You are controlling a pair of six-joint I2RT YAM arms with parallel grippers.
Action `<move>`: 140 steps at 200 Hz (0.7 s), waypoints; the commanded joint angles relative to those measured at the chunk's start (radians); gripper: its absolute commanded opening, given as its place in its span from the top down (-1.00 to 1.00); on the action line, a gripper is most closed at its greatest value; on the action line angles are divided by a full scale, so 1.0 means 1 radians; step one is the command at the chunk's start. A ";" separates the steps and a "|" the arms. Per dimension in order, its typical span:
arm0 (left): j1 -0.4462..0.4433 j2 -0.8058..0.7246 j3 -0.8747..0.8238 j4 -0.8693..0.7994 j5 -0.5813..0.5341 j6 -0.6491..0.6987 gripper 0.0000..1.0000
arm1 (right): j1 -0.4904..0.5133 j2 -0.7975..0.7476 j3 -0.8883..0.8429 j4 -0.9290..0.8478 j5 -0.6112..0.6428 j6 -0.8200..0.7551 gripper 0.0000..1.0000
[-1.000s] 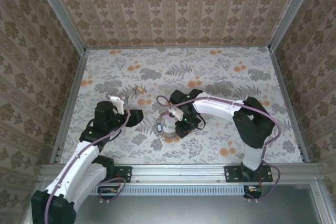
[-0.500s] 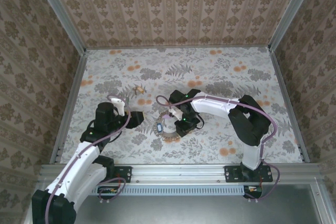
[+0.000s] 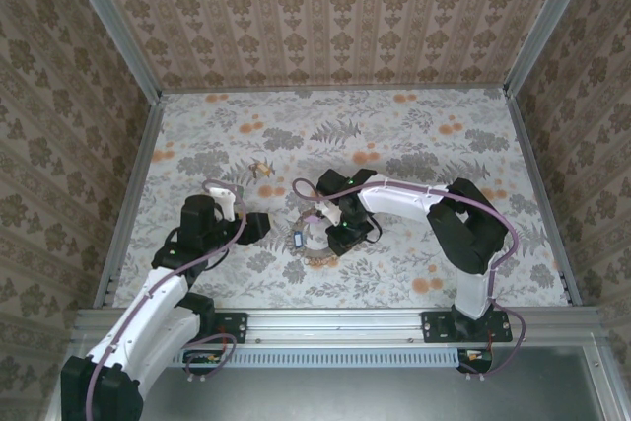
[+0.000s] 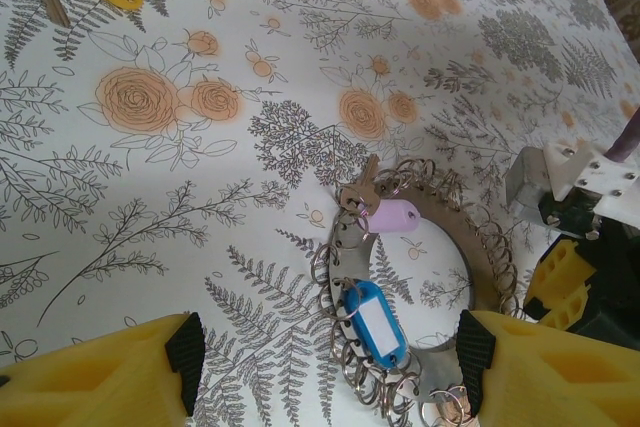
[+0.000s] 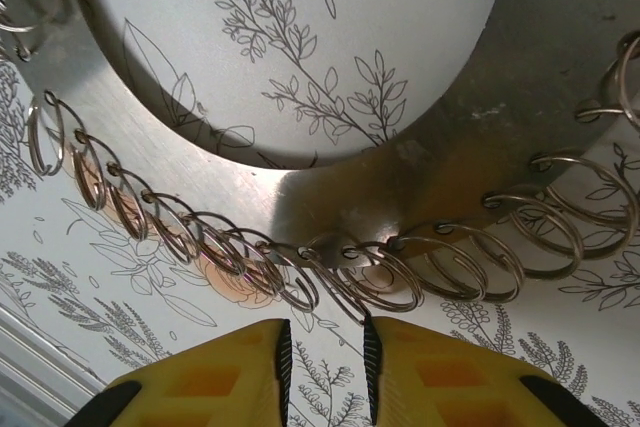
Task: Put the keys on the keyring
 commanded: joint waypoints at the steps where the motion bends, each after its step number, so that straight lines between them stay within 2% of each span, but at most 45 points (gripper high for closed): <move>1: 0.007 -0.017 -0.014 -0.003 0.011 -0.011 -0.40 | -0.004 0.007 -0.023 0.017 -0.002 0.014 0.43; 78: 0.007 -0.017 -0.017 -0.002 0.010 -0.013 -0.40 | -0.005 -0.028 -0.081 0.098 0.028 0.015 0.38; 98: 0.007 -0.017 -0.018 -0.001 0.008 -0.013 -0.40 | -0.011 -0.060 -0.102 0.134 0.030 0.015 0.48; 140: 0.006 -0.018 -0.023 0.001 0.013 -0.023 -0.40 | -0.020 -0.124 -0.130 0.185 0.012 0.009 0.50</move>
